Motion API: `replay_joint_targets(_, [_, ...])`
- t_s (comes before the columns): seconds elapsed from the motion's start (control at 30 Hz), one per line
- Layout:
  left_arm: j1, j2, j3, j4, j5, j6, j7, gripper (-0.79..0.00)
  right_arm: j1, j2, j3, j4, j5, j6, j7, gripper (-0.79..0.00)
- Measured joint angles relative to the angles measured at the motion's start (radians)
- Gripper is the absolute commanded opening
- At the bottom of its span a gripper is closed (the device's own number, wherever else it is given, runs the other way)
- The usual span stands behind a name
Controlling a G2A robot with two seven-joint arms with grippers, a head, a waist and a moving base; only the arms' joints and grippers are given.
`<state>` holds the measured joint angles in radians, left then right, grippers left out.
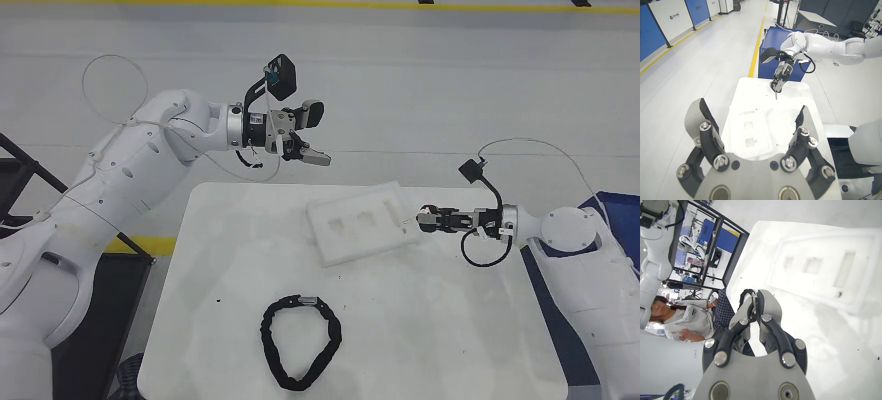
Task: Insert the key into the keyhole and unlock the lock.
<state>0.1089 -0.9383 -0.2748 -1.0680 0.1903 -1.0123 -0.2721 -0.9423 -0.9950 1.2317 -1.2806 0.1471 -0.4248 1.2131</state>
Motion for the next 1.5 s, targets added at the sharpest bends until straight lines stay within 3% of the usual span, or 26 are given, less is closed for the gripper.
replay_joint_targets(0.17, [0.0,0.0,0.0,0.0,0.0,0.0,0.0,0.0,-0.04,0.012,0.036,-0.043,0.023,-0.011,0.005,-0.785])
replay_joint_targets(0.8, [0.0,0.0,0.0,0.0,0.0,0.0,0.0,0.0,-0.04,0.012,0.037,-0.045,0.022,-0.013,0.004,-0.785])
replay_joint_targets(1.23, [0.153,0.016,-0.02,-0.002,0.179,0.0,-0.004,0.0,-0.04,0.012,0.037,-0.045,0.022,-0.013,0.004,-0.785])
replay_joint_targets(1.5, [0.22,0.021,0.008,-0.014,0.352,0.0,0.02,0.0,-0.04,0.012,0.037,-0.045,0.022,-0.013,0.004,-0.785])
